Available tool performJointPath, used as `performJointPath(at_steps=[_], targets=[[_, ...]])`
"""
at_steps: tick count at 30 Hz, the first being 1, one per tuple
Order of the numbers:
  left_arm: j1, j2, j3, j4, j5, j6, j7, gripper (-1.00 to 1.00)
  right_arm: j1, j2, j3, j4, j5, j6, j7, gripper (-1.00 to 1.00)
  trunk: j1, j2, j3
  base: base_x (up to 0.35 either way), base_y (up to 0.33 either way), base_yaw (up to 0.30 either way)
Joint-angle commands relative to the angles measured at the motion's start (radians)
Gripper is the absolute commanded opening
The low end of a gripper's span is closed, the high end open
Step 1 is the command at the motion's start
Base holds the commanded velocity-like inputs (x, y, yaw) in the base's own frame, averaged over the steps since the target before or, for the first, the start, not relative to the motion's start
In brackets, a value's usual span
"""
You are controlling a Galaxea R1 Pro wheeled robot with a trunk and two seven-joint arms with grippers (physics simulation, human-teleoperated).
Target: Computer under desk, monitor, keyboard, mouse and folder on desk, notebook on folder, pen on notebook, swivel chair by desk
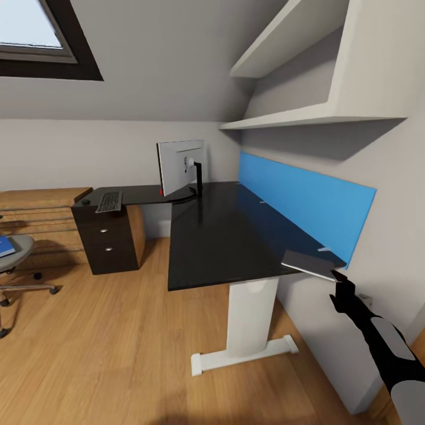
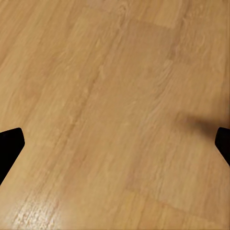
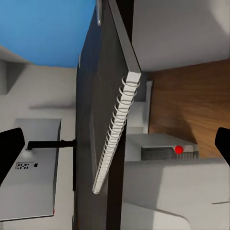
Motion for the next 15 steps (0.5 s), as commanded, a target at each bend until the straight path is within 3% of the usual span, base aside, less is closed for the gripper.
performJointPath(at_steps=[1, 9, 15], targets=[[-0.001, 0.000, -0.002, 0.001, 0.010, -0.003, 0.002, 1.00, -0.001, 0.000, -0.003, 0.000, -0.005, 0.003, 0.002, 1.00, 0.000, 0.000, -0.001, 0.026, -0.007, 0.000], [-0.001, 0.001, -0.002, 0.002, 0.011, -0.002, 0.003, 1.00, -0.001, -0.001, -0.003, 0.000, -0.005, -0.001, 0.002, 1.00, 0.000, 0.000, -0.001, 0.014, -0.005, 0.000], [0.000, 0.001, -0.002, 0.003, 0.011, -0.004, 0.003, 1.00, -0.001, -0.001, -0.003, 0.000, -0.005, -0.003, 0.002, 1.00, 0.000, 0.000, -0.001, 0.170, -0.154, 0.000]])
